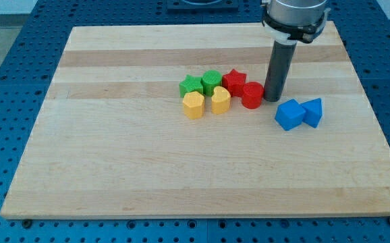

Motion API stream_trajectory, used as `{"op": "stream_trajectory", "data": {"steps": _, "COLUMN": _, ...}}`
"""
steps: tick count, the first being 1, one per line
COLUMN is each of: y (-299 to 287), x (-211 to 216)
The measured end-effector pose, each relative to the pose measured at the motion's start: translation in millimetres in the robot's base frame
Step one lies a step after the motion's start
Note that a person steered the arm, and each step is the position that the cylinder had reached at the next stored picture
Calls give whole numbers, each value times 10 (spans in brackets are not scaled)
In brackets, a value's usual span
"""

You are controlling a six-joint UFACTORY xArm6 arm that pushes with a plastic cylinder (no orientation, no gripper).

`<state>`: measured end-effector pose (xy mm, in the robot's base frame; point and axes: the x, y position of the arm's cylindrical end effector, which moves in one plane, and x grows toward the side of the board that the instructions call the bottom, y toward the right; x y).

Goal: Point your arm at the blue triangle

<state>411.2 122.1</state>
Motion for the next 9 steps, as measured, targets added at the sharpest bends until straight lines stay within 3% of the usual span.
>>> {"op": "stream_trajectory", "data": {"steps": 2, "y": 5, "x": 9}}
{"op": "stream_trajectory", "data": {"steps": 6, "y": 1196, "x": -70}}
{"op": "stream_trajectory", "data": {"steps": 9, "y": 1037, "x": 316}}
